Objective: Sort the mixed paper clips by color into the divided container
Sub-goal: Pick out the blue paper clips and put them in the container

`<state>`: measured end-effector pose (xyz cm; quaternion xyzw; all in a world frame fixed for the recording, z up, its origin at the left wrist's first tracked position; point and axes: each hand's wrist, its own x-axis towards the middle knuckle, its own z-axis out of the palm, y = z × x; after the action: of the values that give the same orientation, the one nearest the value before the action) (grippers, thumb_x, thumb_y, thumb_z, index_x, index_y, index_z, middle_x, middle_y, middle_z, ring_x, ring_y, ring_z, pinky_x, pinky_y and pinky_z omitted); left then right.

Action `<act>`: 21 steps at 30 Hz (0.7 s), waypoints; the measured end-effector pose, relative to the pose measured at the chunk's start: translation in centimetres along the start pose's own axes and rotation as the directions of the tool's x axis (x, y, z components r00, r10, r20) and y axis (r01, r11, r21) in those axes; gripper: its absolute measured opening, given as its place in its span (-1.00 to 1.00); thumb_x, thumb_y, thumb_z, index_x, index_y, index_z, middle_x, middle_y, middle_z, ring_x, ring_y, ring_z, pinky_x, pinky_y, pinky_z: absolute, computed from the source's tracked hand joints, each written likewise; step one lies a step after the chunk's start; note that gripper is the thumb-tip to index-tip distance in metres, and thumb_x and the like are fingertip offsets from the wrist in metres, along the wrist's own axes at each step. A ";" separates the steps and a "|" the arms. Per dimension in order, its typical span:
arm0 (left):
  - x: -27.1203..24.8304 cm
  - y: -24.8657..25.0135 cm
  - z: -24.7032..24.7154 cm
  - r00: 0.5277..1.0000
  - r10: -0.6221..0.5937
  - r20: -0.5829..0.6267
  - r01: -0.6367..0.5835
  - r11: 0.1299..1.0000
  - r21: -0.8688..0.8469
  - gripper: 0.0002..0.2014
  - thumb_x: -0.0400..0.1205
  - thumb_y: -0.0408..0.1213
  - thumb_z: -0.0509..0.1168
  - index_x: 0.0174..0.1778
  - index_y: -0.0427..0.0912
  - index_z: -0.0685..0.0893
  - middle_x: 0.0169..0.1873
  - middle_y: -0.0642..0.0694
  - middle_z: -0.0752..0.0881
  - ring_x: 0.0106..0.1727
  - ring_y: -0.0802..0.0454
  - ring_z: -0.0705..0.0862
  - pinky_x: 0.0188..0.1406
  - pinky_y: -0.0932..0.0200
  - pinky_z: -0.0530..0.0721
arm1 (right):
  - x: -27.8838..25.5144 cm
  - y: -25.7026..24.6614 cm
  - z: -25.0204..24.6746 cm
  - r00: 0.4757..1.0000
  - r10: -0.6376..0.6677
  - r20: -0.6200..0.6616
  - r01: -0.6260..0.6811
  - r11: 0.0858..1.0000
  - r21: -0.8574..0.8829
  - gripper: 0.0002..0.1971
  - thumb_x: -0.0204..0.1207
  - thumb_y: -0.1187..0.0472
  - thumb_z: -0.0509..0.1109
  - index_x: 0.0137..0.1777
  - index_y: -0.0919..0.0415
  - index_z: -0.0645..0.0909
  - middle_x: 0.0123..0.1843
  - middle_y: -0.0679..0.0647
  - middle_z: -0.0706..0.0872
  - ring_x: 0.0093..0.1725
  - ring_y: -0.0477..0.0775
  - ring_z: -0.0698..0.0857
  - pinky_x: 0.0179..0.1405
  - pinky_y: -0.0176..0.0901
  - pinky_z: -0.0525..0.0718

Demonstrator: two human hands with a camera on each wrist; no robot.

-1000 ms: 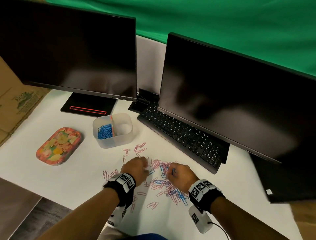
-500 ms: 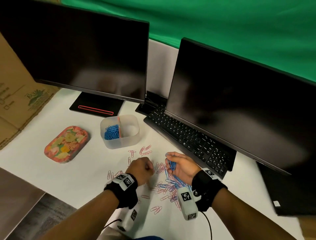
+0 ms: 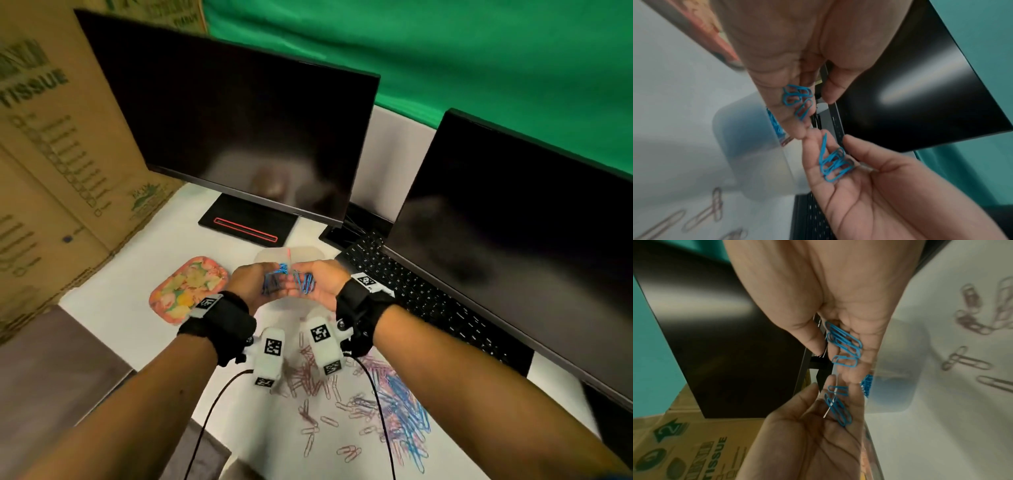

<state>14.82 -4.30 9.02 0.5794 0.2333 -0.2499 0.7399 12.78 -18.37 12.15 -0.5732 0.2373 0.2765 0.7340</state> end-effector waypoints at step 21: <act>-0.3 -3.2 3.1 0.892 0.368 0.262 -0.446 0.624 0.642 -0.84 0.55 -0.37 0.38 -0.25 0.01 0.70 -0.30 0.05 0.74 -0.25 0.03 0.67 -0.12 0.18 0.64 | -2.0 5.7 -10.8 0.939 -0.148 -0.311 0.042 0.945 -0.325 -0.76 0.60 0.46 0.19 -0.23 0.26 0.61 -0.36 0.16 0.56 -0.54 -0.01 0.49 -0.62 -0.33 0.40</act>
<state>12.74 -7.94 7.57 0.8345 -0.0524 -0.1743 0.5200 7.12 -28.05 6.94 -0.7314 0.2819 0.1741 0.5960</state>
